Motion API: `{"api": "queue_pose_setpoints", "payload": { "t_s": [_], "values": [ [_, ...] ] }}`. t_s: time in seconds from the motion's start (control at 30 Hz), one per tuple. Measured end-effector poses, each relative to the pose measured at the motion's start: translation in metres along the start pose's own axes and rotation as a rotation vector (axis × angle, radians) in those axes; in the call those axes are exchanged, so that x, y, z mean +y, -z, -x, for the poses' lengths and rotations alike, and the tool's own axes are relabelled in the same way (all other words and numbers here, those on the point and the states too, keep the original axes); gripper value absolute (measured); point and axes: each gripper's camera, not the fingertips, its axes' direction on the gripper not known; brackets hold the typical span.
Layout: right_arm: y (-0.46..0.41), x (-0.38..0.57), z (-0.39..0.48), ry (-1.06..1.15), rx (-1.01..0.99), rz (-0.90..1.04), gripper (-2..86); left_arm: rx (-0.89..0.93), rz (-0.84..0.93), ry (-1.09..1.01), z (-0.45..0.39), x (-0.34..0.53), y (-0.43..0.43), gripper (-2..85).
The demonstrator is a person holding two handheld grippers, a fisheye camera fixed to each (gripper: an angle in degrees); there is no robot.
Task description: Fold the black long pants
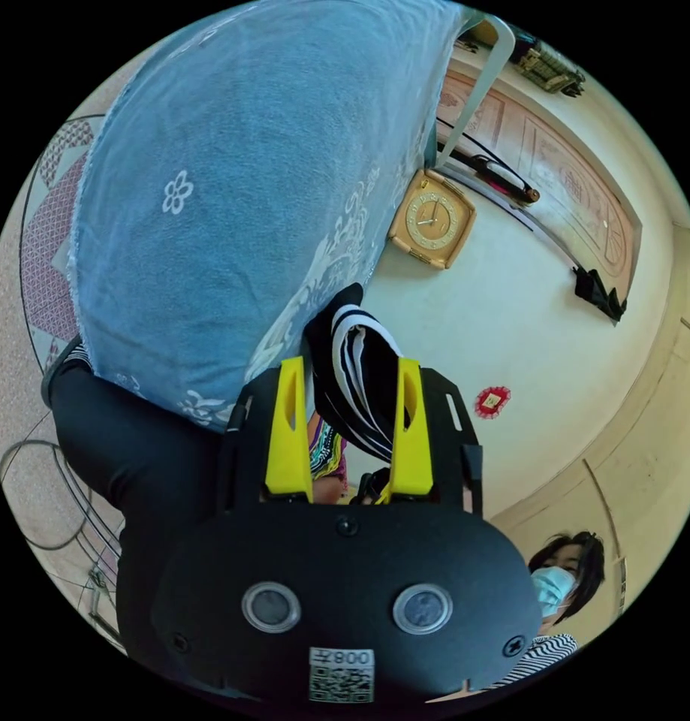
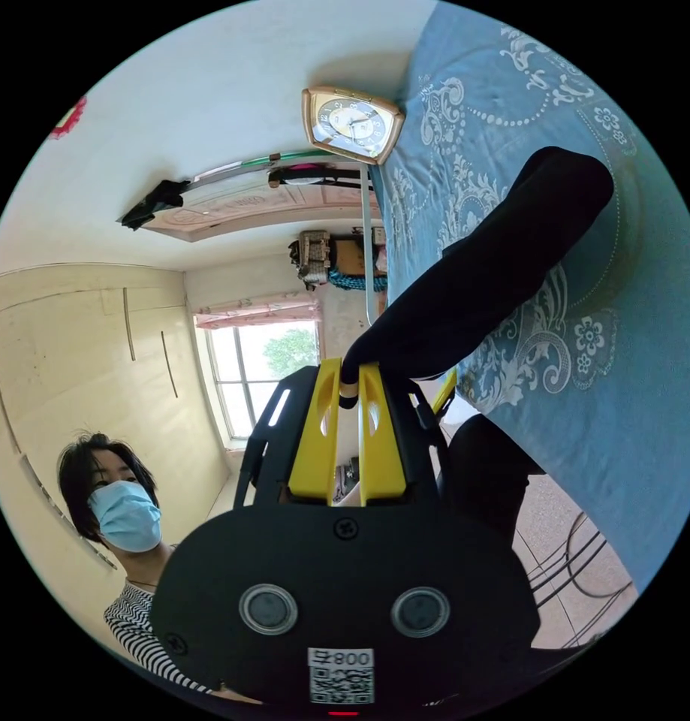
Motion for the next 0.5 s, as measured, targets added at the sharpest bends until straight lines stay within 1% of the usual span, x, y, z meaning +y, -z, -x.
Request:
{"api": "queue_pose_setpoints", "payload": {
  "t_s": [0.17,0.27,0.5],
  "values": [
    [0.006,-0.002,0.000,-0.006,-0.008,-0.009,1.5,0.033,-0.023,0.008,0.009,0.007,0.021,16.6],
    [0.008,-0.002,0.000,-0.006,-0.007,-0.004,1.6,0.060,-0.073,0.030,0.018,0.010,0.035,17.3],
    [0.019,0.004,0.000,-0.011,-0.014,-0.010,1.7,-0.003,-0.031,0.012,-0.001,-0.011,0.017,17.9]
  ]
}}
